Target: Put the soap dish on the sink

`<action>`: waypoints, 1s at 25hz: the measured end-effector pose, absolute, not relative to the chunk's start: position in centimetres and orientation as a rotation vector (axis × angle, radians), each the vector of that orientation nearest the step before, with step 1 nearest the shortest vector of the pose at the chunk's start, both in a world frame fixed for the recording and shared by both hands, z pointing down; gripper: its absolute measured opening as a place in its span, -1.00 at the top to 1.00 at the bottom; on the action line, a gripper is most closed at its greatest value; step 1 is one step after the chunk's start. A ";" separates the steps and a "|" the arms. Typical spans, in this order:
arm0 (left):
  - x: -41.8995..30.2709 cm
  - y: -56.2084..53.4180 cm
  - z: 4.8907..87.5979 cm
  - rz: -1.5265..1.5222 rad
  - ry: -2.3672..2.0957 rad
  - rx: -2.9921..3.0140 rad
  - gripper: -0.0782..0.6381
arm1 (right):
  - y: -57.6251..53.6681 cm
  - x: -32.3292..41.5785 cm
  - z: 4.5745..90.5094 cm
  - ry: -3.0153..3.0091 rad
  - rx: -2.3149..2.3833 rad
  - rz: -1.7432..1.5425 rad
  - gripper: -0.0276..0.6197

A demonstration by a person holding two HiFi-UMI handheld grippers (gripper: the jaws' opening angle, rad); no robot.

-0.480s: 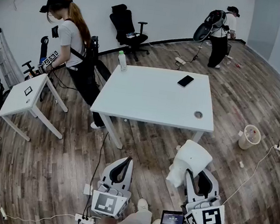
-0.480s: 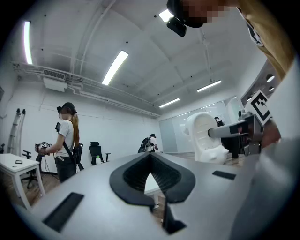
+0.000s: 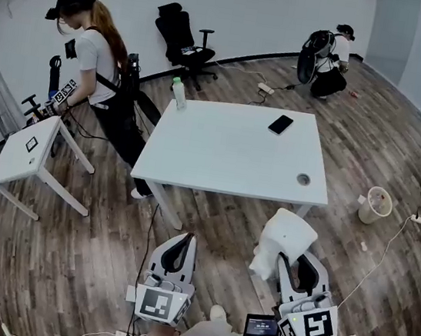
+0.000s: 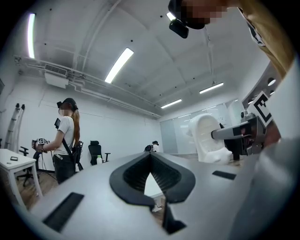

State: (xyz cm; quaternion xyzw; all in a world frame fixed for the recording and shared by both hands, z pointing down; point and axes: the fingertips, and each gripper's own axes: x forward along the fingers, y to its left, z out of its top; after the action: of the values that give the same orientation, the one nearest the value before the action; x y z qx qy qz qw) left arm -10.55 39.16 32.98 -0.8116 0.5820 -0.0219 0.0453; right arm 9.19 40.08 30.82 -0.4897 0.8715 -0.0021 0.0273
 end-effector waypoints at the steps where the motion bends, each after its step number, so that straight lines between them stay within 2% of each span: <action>1: -10.9 38.9 33.2 -0.065 1.782 -2.485 0.76 | 39.8 8.9 30.9 2.693 -1.515 -0.010 0.49; 10: -12.7 37.6 34.1 -0.041 1.789 -2.526 0.76 | 38.8 7.0 32.1 2.703 -1.557 -0.039 0.49; 15: -11.9 36.0 34.9 -0.064 1.792 -2.547 0.76 | 37.2 8.2 32.4 2.686 -1.575 -0.068 0.49; 25: -10.7 28.6 35.9 -0.110 1.832 -2.526 0.76 | 29.0 9.3 33.8 2.704 -1.527 -0.109 0.49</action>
State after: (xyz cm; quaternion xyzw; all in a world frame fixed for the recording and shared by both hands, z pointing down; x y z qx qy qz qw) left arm -10.73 28.63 35.89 -0.8090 0.5867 -0.0353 0.0094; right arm 9.34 29.05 33.84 -0.4912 0.8702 -0.0350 0.0171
